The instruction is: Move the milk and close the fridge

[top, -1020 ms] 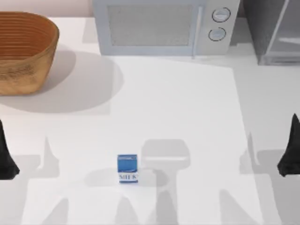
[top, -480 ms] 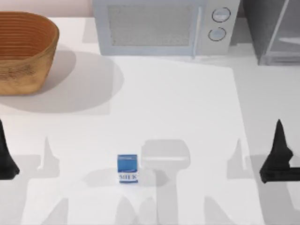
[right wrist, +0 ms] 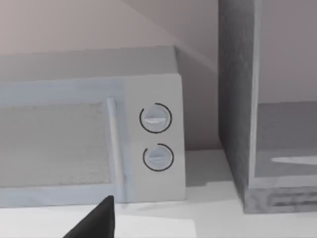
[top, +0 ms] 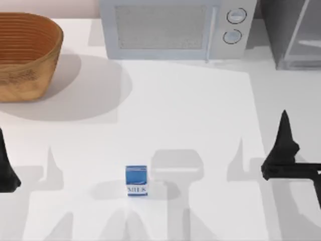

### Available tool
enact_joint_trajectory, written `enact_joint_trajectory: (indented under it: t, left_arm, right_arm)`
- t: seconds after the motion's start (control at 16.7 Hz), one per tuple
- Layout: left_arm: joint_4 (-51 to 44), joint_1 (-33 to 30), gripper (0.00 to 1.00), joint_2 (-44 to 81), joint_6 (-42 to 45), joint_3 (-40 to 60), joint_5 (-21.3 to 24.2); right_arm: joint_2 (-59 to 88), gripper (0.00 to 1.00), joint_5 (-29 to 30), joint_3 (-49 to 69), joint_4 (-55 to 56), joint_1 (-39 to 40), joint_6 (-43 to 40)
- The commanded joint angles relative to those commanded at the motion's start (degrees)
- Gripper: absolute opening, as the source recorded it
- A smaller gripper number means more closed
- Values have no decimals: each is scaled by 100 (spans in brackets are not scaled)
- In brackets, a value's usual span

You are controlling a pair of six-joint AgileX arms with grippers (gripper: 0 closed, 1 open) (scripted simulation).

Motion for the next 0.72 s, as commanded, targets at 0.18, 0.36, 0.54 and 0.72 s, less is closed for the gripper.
enact_joint_trajectory:
  t: [0.18, 0.36, 0.54, 0.72]
  left_arm:
    - [0, 0, 100, 0, 0, 0, 0]
    - [0, 0, 100, 0, 0, 0, 0]
    - [0, 0, 100, 0, 0, 0, 0]
    - [0, 0, 100, 0, 0, 0, 0]
  right_arm:
    - [1213, 100, 371, 756, 619, 441, 43]
    - [2763, 100, 789, 1628, 1304, 953, 43]
    - [4459, 100, 1216, 2524, 1967, 1442, 33]
    - [6101, 100, 1628, 3359, 2546, 1836, 39]
